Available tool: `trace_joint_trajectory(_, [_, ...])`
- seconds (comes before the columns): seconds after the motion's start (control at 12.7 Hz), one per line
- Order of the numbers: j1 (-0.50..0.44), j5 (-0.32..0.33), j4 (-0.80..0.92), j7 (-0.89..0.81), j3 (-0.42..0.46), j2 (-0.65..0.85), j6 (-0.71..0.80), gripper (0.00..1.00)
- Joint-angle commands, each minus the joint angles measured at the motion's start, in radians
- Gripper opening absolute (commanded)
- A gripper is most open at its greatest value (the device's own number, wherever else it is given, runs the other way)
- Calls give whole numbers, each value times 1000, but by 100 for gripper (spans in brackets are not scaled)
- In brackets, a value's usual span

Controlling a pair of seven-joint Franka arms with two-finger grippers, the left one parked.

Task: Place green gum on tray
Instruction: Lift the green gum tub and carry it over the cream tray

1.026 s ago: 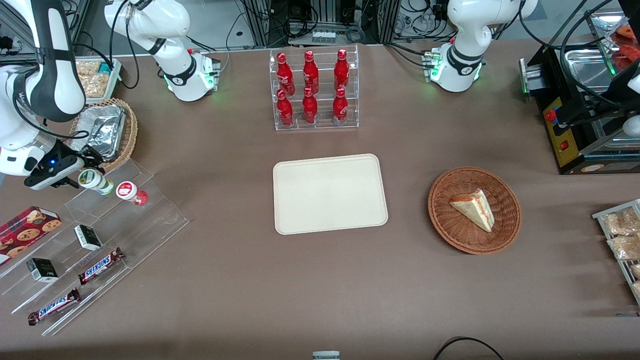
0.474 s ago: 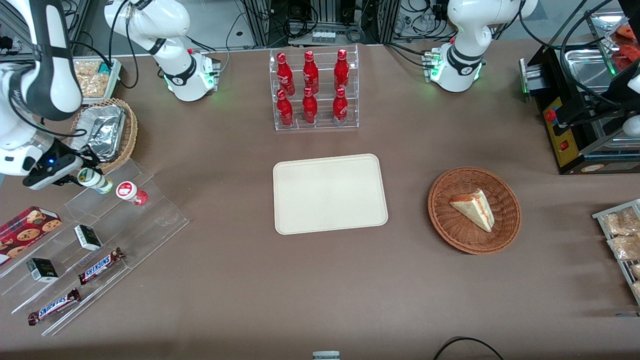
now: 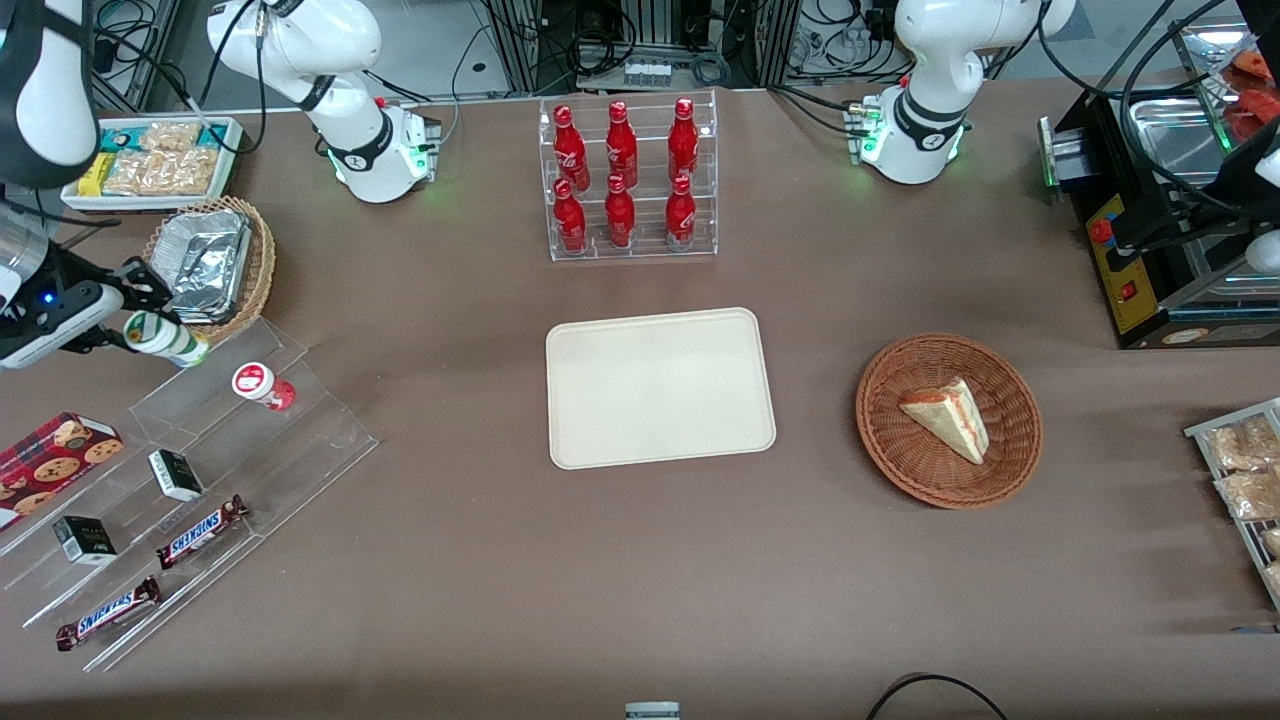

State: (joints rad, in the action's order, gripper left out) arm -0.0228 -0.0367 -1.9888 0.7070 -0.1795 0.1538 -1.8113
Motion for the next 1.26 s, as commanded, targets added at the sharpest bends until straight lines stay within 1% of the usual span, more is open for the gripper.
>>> trace_joint_trajectory(0.0, [-145,-14,80,-257,-5,-26,81,0])
trace_joint_trajectory(0.16, [-251,-14,105,-424,-3,-45,81,0])
trace_joint_trajectory(0.32, [-362,-14,146,-605,-3,-97,83,0])
trace_joint_trajectory(0.47, [-478,-19,238,-789,-3,-176,86,0])
trace_joint_trajectory(0.63, [-564,-40,319,-949,-3,-262,84,0])
trace_joint_trajectory(0.79, [-641,-84,410,-1087,-3,-370,72,0])
trace_joint_trajectory(0.95, [-698,-94,516,-1187,-3,-489,67,0])
trace_joint_trajectory(1.03, [-726,-97,553,-1233,-3,-535,40,0])
trace_joint_trajectory(1.18, [-775,-97,561,-1320,-3,-598,-58,0])
